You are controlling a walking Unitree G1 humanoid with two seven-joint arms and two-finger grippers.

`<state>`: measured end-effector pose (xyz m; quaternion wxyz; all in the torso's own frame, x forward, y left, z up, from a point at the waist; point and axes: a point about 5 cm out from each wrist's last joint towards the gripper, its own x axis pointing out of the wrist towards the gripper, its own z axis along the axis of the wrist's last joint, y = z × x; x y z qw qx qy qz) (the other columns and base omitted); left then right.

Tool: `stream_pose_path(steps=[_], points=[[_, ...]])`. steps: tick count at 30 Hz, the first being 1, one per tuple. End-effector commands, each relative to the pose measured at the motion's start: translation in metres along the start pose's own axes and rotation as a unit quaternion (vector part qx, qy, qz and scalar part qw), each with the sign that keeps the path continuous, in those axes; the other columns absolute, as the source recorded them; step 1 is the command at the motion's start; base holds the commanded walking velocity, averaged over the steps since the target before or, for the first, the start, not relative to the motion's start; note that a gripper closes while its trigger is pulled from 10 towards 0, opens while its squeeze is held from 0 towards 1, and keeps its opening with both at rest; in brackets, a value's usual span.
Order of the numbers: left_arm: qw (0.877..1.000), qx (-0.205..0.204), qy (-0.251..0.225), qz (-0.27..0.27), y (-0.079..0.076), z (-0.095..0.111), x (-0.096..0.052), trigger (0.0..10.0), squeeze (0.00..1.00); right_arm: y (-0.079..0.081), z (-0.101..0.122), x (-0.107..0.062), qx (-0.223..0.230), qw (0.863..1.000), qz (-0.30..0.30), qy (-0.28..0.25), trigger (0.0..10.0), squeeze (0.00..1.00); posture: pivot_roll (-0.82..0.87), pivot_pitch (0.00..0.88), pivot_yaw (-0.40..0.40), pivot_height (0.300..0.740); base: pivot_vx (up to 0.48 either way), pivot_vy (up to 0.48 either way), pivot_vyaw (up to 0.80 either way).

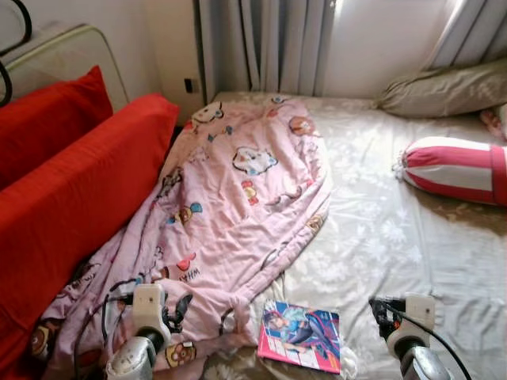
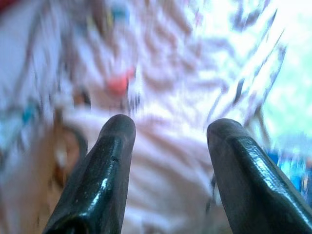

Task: Clean up the room

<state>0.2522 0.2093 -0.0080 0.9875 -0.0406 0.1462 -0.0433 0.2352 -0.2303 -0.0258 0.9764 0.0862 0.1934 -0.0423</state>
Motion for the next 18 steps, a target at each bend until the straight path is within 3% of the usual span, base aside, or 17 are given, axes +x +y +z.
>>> stream_pose_path(steps=[1, 7, 18], points=[[1.000, -0.006, -0.027, 0.006, 0.004, 0.005, -0.004, 10.0, 0.00, 0.009, 0.000, -0.003, -0.005, 1.000, 0.018, -0.024, 10.0, 0.00, 0.01, 0.020, -0.001, 0.740, 0.000, 0.000, 0.00], [0.997, 0.007, -0.079, -0.008, 0.000, 0.020, -0.007, 10.0, 0.00, 0.024, 0.008, -0.010, -0.004, 0.996, 0.028, -0.086, 10.0, 0.00, 0.00, 0.008, -0.001, 0.740, 0.000, 0.000, 0.00], [0.996, -0.008, -0.092, 0.014, 0.007, 0.025, -0.011, 10.0, 0.00, 0.025, 0.014, -0.014, -0.012, 0.995, 0.011, -0.095, 10.0, 0.00, 0.00, 0.000, -0.011, 0.740, 0.000, 0.000, 0.00]])
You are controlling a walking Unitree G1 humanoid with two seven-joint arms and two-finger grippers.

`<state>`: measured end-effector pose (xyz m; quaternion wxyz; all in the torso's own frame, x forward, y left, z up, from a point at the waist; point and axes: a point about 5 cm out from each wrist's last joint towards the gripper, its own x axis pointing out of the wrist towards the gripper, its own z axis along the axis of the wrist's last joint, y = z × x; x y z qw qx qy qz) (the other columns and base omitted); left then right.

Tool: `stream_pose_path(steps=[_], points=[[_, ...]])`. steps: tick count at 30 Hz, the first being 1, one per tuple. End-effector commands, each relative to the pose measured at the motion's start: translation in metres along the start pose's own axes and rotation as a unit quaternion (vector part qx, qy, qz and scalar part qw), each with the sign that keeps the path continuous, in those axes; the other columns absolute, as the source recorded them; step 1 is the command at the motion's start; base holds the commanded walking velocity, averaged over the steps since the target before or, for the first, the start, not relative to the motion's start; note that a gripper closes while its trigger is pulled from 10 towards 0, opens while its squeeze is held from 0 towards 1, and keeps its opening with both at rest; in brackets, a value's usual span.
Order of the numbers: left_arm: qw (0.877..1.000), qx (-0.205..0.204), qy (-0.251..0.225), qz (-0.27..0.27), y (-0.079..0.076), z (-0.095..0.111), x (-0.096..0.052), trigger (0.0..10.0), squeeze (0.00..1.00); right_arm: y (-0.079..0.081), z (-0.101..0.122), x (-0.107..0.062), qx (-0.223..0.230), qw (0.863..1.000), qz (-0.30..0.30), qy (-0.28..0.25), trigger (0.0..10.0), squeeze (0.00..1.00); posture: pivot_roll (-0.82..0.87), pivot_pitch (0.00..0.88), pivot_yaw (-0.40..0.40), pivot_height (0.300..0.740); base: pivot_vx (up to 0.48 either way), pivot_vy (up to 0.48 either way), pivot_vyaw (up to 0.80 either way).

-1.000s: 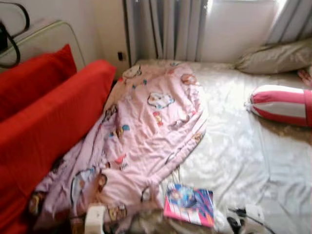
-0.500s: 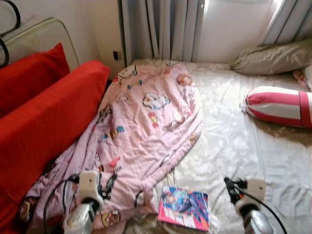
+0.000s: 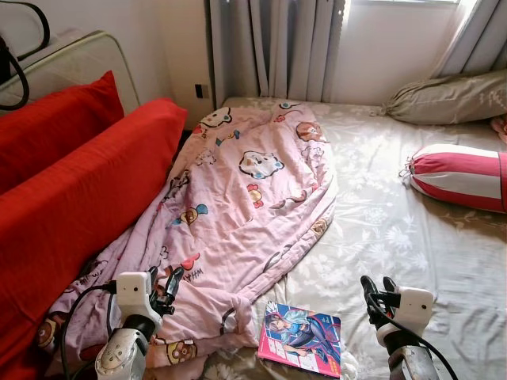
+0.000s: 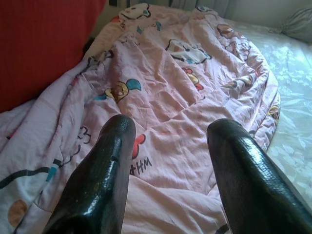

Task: Clean up the room

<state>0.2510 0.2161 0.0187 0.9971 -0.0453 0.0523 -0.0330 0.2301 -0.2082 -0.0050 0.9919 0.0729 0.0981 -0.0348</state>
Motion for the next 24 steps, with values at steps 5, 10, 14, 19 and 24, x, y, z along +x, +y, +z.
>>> stream_pose_path(steps=[5, 10, 14, 19, 24], points=[[1.000, -0.006, 0.025, 0.013, 0.007, -0.007, -0.002, 10.0, 0.00, 0.001, 0.001, -0.001, -0.005, 1.000, -0.012, 0.014, 10.0, 0.00, 0.00, 0.000, -0.012, 0.715, 0.000, 0.000, 0.00], [1.000, -0.013, 0.013, 0.003, 0.003, 0.003, 0.007, 10.0, 0.00, 0.003, 0.005, -0.002, -0.003, 1.000, -0.014, 0.002, 10.0, 0.00, 0.00, 0.000, -0.010, 0.700, 0.000, 0.000, 0.00], [1.000, -0.014, 0.007, -0.001, 0.001, 0.008, 0.012, 10.0, 0.00, 0.005, 0.008, -0.001, -0.002, 1.000, -0.017, 0.003, 10.0, 0.00, 0.00, 0.031, -0.012, 0.700, 0.000, 0.000, 0.00], [1.000, -0.016, 0.001, -0.006, -0.001, 0.013, 0.017, 10.0, 0.00, 0.010, 0.013, 0.004, 0.003, 1.000, -0.018, 0.008, 10.0, 0.00, 0.00, 0.072, -0.013, 0.690, 0.000, 0.000, 0.00], [1.000, -0.017, -0.002, -0.006, -0.001, 0.016, 0.019, 10.0, 0.00, 0.010, 0.014, 0.005, 0.000, 1.000, -0.015, 0.005, 10.0, 0.00, 0.01, 0.093, -0.011, 0.676, 0.000, 0.000, 0.00]])
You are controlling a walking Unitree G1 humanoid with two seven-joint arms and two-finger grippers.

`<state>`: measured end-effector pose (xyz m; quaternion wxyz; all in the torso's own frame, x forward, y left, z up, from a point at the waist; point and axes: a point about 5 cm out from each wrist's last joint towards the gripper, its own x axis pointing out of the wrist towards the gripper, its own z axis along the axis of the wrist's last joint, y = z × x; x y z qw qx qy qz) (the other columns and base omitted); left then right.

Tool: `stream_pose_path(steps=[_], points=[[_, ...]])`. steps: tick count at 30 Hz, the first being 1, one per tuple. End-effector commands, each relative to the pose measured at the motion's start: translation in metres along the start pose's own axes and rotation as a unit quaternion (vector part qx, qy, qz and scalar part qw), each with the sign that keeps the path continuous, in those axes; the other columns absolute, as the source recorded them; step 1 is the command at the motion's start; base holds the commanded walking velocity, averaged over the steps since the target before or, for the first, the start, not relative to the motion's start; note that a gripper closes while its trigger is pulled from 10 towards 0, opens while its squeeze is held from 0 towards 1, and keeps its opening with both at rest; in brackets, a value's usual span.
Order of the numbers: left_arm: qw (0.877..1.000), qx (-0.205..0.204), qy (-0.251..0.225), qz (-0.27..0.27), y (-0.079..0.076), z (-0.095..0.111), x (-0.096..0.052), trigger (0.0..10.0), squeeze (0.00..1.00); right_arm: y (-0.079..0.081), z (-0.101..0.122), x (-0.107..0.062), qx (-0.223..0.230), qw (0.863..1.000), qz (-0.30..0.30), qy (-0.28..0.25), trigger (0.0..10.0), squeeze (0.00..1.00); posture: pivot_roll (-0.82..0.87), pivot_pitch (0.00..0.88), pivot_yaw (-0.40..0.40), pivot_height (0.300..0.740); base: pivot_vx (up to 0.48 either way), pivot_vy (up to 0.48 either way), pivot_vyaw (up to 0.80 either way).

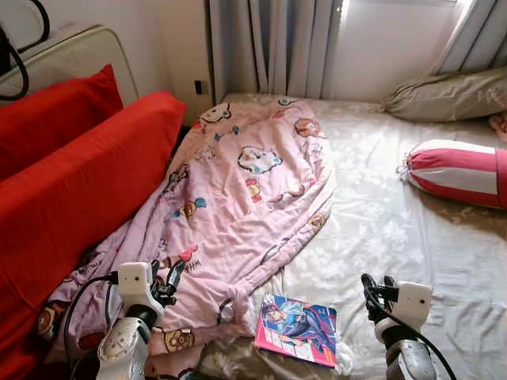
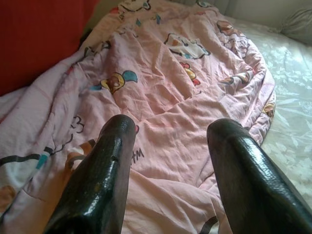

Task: Clean up the room

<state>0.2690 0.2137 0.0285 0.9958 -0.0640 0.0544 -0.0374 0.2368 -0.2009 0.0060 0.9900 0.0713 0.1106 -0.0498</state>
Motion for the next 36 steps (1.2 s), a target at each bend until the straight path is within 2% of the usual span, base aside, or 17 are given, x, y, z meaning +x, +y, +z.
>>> stream_pose_path(steps=[1, 13, 16, 26, 30, 36], points=[[1.000, 0.002, -0.004, 0.000, 0.001, 0.005, 0.002, 10.0, 0.00, 0.001, 0.003, 0.001, 0.000, 1.000, 0.000, -0.005, 10.0, 0.00, 0.01, 0.093, -0.011, 0.676, 0.000, 0.000, 0.00], [1.000, 0.002, -0.002, -0.001, 0.002, 0.006, 0.002, 10.0, 0.00, 0.001, -0.006, -0.001, 0.005, 1.000, 0.000, 0.023, 10.0, 0.00, 0.01, 0.116, -0.012, 0.671, 0.000, 0.000, 0.00], [1.000, 0.002, -0.001, 0.001, 0.003, 0.005, 0.002, 10.0, 0.00, 0.001, -0.008, 0.000, 0.003, 1.000, 0.005, 0.023, 10.0, 0.00, 0.01, 0.117, -0.013, 0.656, 0.000, 0.000, 0.00], [1.000, 0.001, 0.001, -0.003, 0.002, 0.004, 0.000, 10.0, 0.00, -0.005, -0.011, 0.001, 0.004, 1.000, -0.003, 0.025, 10.0, 0.00, 0.02, 0.119, -0.015, 0.656, 0.000, 0.000, 0.00], [1.000, 0.001, 0.004, -0.009, 0.000, 0.004, 0.000, 10.0, 0.00, -0.005, -0.017, 0.003, 0.002, 0.999, -0.001, 0.046, 10.0, 0.00, 0.02, 0.121, -0.017, 0.656, 0.000, 0.000, 0.00], [1.000, 0.001, 0.005, -0.009, -0.001, 0.003, -0.001, 10.0, 0.00, -0.008, -0.019, 0.002, 0.007, 0.999, 0.000, 0.039, 10.0, 0.00, 0.02, 0.123, -0.017, 0.632, 0.000, 0.000, 0.00]])
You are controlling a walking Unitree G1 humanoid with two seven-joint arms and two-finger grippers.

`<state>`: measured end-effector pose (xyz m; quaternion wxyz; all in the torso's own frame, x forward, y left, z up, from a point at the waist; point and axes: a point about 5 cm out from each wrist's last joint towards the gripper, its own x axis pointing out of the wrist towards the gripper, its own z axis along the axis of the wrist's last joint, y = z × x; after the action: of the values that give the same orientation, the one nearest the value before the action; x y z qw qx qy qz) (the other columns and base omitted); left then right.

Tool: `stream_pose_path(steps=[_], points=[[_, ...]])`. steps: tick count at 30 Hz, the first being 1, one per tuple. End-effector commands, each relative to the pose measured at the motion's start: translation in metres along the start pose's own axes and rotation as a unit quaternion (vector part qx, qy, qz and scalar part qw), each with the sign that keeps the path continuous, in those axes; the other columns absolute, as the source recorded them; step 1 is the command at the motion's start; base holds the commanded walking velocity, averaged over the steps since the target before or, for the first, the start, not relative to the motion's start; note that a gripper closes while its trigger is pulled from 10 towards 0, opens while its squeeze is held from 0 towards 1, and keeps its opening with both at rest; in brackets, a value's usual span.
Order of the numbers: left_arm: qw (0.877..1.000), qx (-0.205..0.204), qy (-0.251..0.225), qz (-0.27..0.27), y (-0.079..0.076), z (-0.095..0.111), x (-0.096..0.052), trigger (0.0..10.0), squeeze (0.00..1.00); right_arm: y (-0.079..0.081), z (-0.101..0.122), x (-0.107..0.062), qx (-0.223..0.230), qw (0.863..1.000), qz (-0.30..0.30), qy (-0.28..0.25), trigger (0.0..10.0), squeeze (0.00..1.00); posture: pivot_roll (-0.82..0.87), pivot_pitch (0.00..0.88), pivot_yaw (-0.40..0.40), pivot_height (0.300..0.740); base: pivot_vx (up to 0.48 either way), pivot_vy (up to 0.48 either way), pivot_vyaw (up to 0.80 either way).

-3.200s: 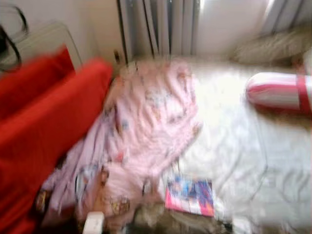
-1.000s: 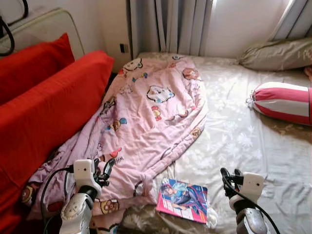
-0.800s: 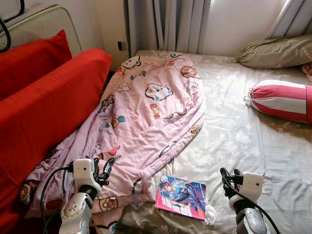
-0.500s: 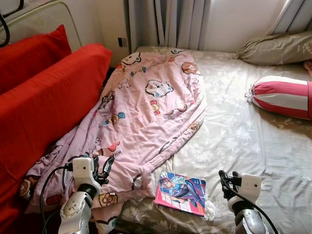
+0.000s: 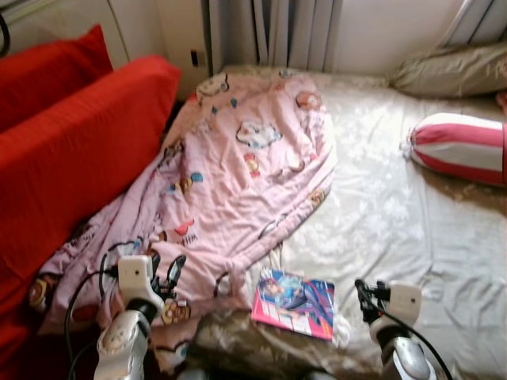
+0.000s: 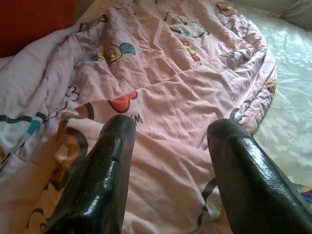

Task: Clean up the room

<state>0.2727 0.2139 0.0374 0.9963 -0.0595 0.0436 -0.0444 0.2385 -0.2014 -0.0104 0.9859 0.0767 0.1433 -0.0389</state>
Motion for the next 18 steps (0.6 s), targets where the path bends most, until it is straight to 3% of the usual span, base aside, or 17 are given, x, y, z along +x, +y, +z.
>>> stream_pose_path(steps=[1, 18], points=[[1.000, -0.006, 0.016, -0.001, -0.0003, -0.0069, -0.0046, 10.0, 0.00, -0.0069, -0.0054, -0.0037, 0.004, 1.000, -0.008, 0.008, 10.0, 0.00, 0.02, 0.124, -0.019, 0.632, 0.000, 0.000, 0.00], [1.000, -0.015, 0.023, -0.005, -0.0048, -0.0094, -0.0052, 10.0, 0.00, -0.0071, -0.0125, -0.0022, 0.007, 1.000, 0.003, 0.026, 10.0, 0.00, 0.02, 0.127, -0.024, 0.632, 0.000, 0.000, 0.00]])
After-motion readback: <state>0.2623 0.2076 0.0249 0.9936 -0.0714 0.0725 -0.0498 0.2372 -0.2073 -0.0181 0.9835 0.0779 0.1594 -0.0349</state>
